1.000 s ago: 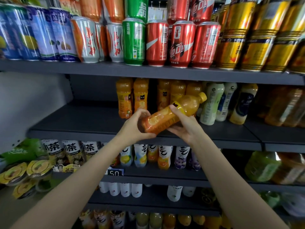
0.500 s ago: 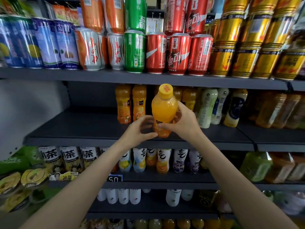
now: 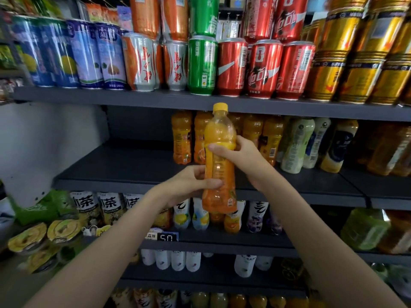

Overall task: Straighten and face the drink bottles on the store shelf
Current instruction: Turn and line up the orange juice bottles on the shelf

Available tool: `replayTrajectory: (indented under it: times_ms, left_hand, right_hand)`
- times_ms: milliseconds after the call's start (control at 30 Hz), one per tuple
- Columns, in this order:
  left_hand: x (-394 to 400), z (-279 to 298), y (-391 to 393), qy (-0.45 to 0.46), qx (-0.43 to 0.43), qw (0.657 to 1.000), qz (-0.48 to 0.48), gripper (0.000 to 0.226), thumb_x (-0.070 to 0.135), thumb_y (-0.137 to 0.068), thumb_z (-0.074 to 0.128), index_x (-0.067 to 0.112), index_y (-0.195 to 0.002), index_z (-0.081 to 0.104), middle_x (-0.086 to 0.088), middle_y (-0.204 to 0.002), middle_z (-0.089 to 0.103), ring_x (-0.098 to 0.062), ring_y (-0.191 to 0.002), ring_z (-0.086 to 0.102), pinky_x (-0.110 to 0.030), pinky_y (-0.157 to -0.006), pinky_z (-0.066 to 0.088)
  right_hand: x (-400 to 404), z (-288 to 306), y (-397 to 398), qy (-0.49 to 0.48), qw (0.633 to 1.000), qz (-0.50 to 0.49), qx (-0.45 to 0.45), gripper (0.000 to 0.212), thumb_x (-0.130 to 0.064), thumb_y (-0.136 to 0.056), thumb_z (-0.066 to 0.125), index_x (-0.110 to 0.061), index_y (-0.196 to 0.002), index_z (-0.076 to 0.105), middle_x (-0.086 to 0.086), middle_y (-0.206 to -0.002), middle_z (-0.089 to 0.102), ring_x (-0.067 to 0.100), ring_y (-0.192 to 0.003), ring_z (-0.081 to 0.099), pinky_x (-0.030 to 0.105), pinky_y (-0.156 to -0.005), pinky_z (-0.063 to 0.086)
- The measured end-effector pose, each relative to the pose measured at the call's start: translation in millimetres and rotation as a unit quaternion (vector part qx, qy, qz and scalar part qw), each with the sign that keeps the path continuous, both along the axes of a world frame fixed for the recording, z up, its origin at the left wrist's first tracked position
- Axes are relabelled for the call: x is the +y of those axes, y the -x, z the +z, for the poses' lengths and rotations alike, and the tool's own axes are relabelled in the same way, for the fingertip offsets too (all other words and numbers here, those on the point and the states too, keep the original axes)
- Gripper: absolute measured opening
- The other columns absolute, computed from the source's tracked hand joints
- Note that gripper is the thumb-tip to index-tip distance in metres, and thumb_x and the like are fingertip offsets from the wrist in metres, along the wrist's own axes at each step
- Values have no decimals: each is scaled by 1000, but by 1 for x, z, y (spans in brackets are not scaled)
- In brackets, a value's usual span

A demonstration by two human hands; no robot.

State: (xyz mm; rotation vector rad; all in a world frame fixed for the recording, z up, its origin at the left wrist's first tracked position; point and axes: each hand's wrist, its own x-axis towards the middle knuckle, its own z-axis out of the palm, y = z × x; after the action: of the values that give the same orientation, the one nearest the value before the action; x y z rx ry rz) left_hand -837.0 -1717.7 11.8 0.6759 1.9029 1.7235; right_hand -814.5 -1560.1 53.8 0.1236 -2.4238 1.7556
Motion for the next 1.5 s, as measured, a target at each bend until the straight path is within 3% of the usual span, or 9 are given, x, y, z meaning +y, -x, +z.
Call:
replayTrajectory:
  times_ms: [200,333,467,700,900,1033,1167,1300,1500]
  left_hand:
    - [-13,-1,26,88,82,992,42,43,8,-74,74,21,-111,58,4,-107,68,-8,-101,64,-24,-86,51]
    - [-15,-15,58,112,162,967,160,65,9,-65,83,18,-121,52,2,-114,63,-15,-110,59,-31,-92,49]
    - [-11,-17,93,184,198,926,262,76,13,-64,84,15,-129,46,-6,-125,57,-23,-117,52,-36,-99,43]
    - [1,-36,131,153,171,914,336,63,23,-69,82,15,-124,50,-6,-121,60,-23,-113,55,-33,-93,44]
    - [10,-45,145,186,208,871,404,70,29,-71,80,10,-126,42,-10,-124,56,-30,-116,52,-41,-95,43]
    - [7,-48,149,178,208,877,396,73,30,-69,81,12,-127,41,-7,-124,56,-27,-117,51,-43,-97,42]
    - [7,-50,150,167,202,880,396,72,29,-69,81,15,-126,40,-5,-123,55,-25,-116,52,-41,-95,42]
    - [5,-50,152,171,203,881,392,71,30,-68,81,15,-125,40,-6,-122,55,-25,-115,52,-41,-94,43]
    - [6,-53,150,158,202,883,394,71,30,-71,80,14,-127,40,-7,-125,53,-26,-118,49,-41,-98,41]
  right_hand:
    - [-11,-10,27,-95,992,33,71,60,-37,-71,79,-24,-121,48,-11,-110,58,5,-101,57,22,-81,50]
    - [-4,-26,56,-204,969,91,101,71,-26,-73,81,-16,-133,45,2,-126,58,16,-114,56,32,-96,49]
    - [25,-51,89,-287,956,20,60,68,-12,-81,73,-9,-140,40,10,-138,49,23,-126,47,31,-103,41]
    - [46,-71,152,-254,948,-179,71,45,-12,-83,70,4,-120,51,19,-121,58,32,-116,54,33,-97,42]
    - [28,-78,201,-155,956,-247,10,66,-18,-93,59,10,-140,22,25,-144,32,35,-133,34,33,-107,28]
    - [18,-85,227,-69,946,-311,-51,63,-21,-94,56,7,-139,21,26,-141,36,38,-130,38,42,-108,33]
    - [13,-91,242,-80,927,-361,-61,65,-11,-90,58,6,-140,19,27,-142,35,37,-131,37,40,-108,32]
    - [10,-97,243,-80,924,-373,-26,63,0,-88,56,4,-141,22,25,-144,31,39,-132,35,42,-109,32]
    - [6,-108,206,-82,939,-333,25,70,-15,-84,69,3,-136,27,23,-140,31,41,-128,33,43,-105,30]
